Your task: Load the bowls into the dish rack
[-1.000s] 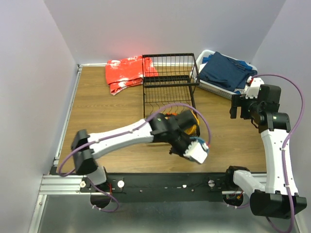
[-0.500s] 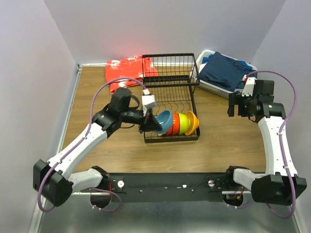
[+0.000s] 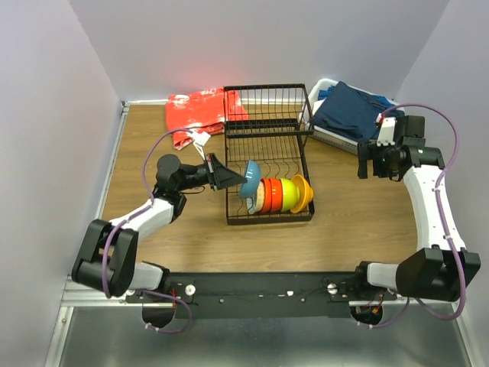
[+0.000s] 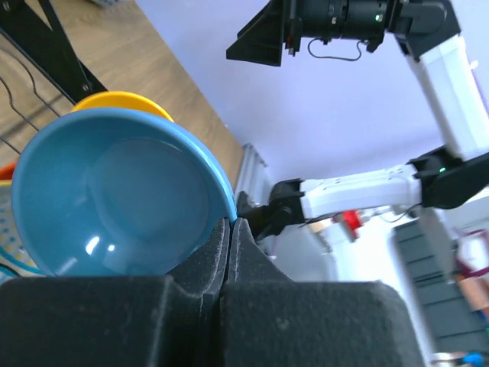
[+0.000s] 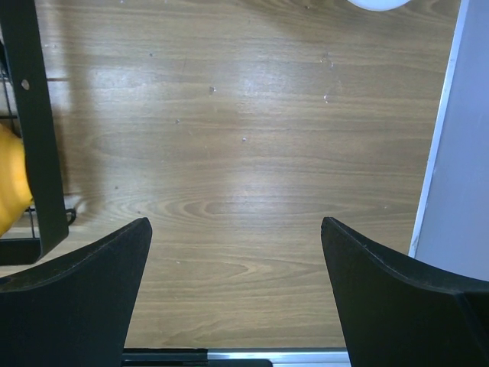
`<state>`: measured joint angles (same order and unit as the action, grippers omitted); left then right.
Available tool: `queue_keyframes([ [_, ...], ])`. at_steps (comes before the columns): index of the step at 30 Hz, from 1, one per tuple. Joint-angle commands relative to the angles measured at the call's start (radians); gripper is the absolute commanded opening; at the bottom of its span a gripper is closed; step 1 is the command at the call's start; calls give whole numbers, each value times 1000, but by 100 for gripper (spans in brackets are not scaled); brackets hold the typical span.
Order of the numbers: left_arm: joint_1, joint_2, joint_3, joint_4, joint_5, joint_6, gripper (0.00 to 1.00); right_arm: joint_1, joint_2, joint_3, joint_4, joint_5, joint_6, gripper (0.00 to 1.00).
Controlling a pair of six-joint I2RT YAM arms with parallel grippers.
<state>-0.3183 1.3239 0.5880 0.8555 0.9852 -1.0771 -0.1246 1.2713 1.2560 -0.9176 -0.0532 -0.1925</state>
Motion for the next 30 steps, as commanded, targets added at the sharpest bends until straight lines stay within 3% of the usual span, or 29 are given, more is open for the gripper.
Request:
queue_keyframes([
  [1,31,63,-48,309,-49,-216,0,-6,22,36,-18,27,-22,100],
  [24,85,356,-112,456,-108,-385,0,-6,46,33,-55,76,-47,100],
  [30,87,434,-108,600,-95,-500,0,-6,77,33,-55,78,-54,100],
])
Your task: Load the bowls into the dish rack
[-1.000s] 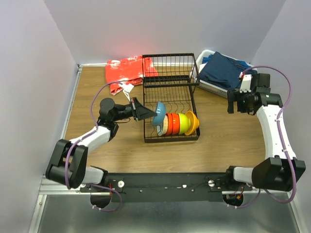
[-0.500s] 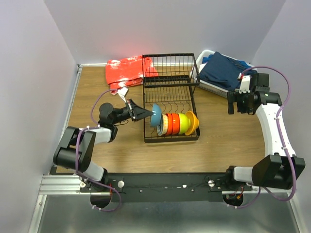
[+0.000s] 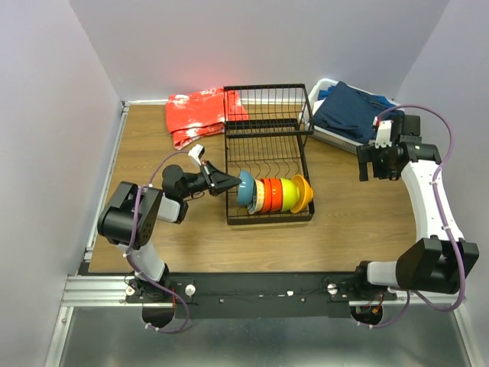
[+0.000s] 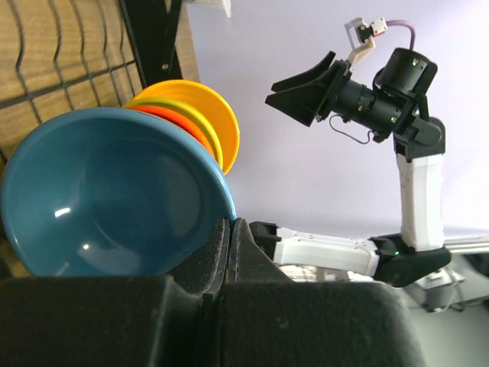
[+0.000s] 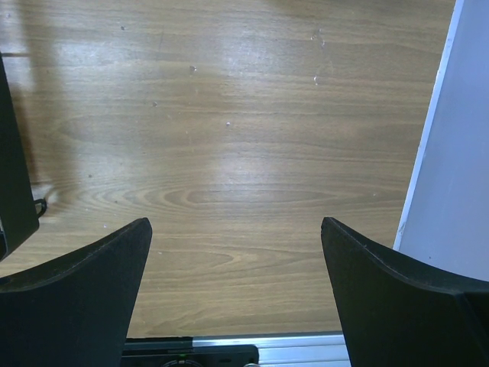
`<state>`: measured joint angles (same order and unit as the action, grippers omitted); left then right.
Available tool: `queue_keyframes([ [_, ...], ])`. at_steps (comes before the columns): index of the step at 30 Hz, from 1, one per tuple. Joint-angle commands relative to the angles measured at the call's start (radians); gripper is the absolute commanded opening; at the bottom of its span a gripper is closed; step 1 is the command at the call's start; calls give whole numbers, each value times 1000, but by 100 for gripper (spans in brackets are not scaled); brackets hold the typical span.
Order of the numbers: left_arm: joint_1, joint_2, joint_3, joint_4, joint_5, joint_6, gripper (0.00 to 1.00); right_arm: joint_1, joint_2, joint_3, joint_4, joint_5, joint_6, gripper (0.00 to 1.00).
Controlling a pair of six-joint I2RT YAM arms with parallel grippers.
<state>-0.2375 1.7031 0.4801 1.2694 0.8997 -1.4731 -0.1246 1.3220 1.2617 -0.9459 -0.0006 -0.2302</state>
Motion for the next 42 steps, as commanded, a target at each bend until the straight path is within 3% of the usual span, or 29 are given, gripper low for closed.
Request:
queue_keyframes([
  [1,6,82,2,253,-8,-128,0,-6,31,28,-28,27,-17,100],
  [6,9,159,14,409,5,-255,0,-6,65,48,-30,25,-18,100],
  [13,26,207,55,415,103,-312,0,-6,88,61,-31,28,-21,100],
  [22,73,95,-29,413,154,-274,0,-6,91,47,-27,28,-23,100],
  [35,43,98,14,415,108,-335,0,-6,97,76,-47,36,-34,100],
  [42,72,124,-9,413,100,-281,0,-6,102,76,-47,40,-40,100],
])
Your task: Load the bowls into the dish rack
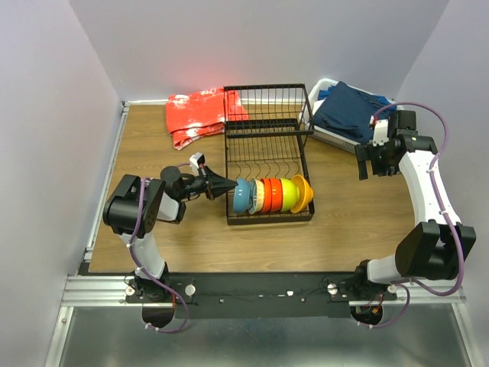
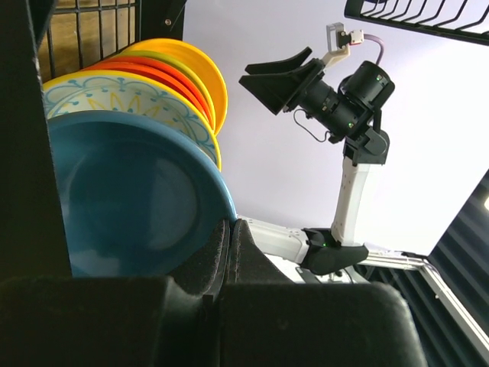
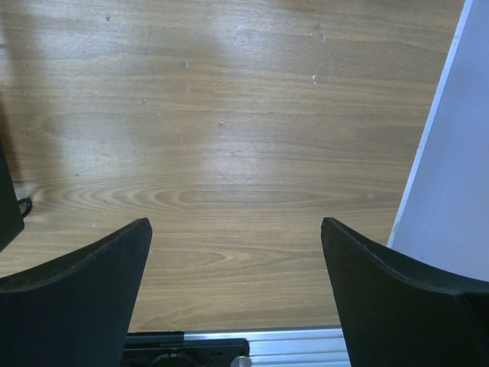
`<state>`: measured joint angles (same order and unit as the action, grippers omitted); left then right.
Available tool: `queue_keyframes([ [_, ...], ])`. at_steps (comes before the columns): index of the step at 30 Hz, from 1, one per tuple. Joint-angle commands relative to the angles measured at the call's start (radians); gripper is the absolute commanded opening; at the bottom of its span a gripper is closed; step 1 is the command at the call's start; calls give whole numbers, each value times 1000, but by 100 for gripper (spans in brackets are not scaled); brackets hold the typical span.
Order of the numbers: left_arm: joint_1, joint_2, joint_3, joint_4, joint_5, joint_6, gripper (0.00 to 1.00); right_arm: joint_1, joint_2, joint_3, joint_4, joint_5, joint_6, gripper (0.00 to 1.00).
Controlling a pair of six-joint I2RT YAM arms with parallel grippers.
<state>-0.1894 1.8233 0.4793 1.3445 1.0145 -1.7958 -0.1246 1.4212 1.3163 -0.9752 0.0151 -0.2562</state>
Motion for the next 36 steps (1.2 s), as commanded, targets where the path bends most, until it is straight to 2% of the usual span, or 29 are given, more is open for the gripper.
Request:
queue_keyframes([
  [1,34,8,-13,338,-13,50,0,-6,1,23,-17,26,-14,100],
  [9,74,-13,-36,332,-19,99,0,-6,1,8,-11,25,-11,100],
  [11,74,-9,-28,332,-8,104,8,-6,2,9,-8,23,-12,100],
  [13,74,-15,-21,331,9,108,22,-6,8,18,-8,23,-12,100],
  [16,73,-33,-16,331,21,121,37,-6,15,26,-10,20,-12,100],
  [21,70,-91,7,314,51,160,41,-6,13,27,-3,16,-11,100],
  [24,70,-153,28,142,76,255,42,-6,12,35,3,11,-5,100],
  [25,70,-179,39,-36,84,371,43,-6,13,37,6,8,-3,100],
  [27,70,-266,89,-271,82,551,43,-6,7,38,12,6,0,100],
  [28,68,-295,117,-564,73,770,44,-6,5,35,15,3,2,100],
  [30,64,-351,197,-810,65,945,44,-6,-2,32,24,-3,3,100],
  [31,61,-354,203,-867,79,988,42,-4,-4,21,27,-7,3,100],
  [33,61,-348,206,-872,91,998,38,-6,-10,12,35,-10,8,100],
  [36,53,-343,211,-936,85,1046,38,-6,-19,-2,38,-9,12,100],
])
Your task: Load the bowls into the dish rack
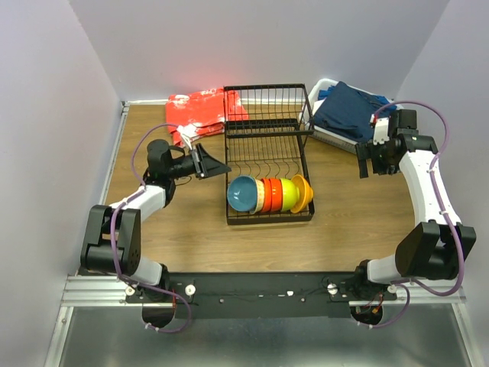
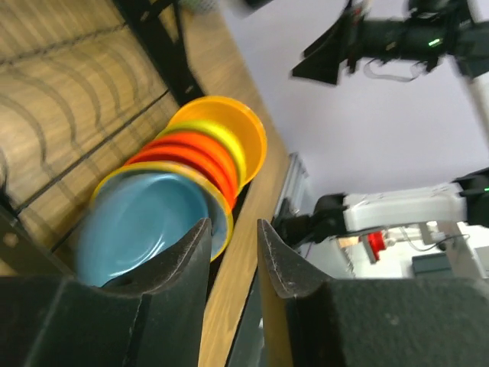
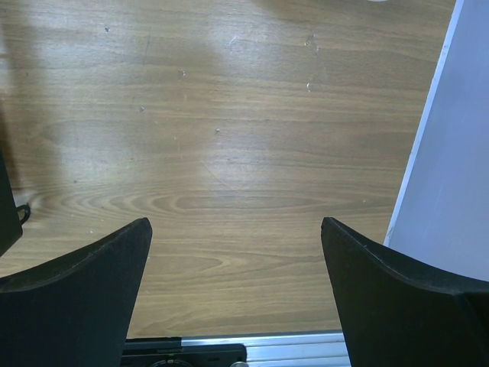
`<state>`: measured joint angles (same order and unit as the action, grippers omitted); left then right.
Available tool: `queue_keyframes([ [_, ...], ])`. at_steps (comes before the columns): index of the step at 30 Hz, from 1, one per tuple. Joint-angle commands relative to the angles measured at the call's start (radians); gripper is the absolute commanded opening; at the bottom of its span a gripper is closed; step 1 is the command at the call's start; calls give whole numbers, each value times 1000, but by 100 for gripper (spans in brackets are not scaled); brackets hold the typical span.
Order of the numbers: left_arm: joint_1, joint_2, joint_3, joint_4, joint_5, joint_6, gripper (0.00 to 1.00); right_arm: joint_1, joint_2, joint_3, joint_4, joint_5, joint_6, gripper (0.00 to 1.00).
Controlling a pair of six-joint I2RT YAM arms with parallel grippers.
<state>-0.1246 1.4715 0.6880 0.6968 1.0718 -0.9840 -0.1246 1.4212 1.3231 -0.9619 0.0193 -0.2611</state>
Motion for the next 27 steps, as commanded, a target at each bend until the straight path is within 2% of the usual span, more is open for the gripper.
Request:
queue_keyframes([
  [1,-15,9,1,-322,14,252,38,-4,-25,-10,25,-13,16,100],
  [3,-27,-11,4,-347,5,331,38,-6,-28,-10,19,-15,17,100],
  [4,-33,-25,14,-440,-7,400,38,-6,-30,-10,17,-40,17,100],
  [9,-69,-143,77,-666,-62,735,41,-6,-64,-44,18,-48,22,100],
  [12,-98,-172,125,-859,-53,994,43,-6,-80,-62,28,-53,23,100],
  [13,-115,-175,168,-985,-55,1186,45,-6,-84,-68,29,-55,26,100],
  [15,-135,-177,244,-1115,-75,1364,45,-6,-87,-73,37,-59,29,100],
  [16,-144,-174,272,-1240,-88,1468,46,-4,-87,-76,38,-61,29,100],
  [17,-165,-166,297,-1299,-104,1628,46,-6,-90,-76,41,-64,31,100],
  [19,-187,-155,355,-1443,-147,1783,46,-4,-93,-81,52,-70,36,100],
  [20,-196,-146,372,-1494,-167,1935,46,-6,-93,-81,54,-76,39,100],
  [24,-274,-151,384,-1593,-265,2138,46,-6,-96,-82,69,-84,43,100],
  [27,-316,-149,370,-1602,-346,2213,46,-6,-105,-79,72,-93,46,100],
])
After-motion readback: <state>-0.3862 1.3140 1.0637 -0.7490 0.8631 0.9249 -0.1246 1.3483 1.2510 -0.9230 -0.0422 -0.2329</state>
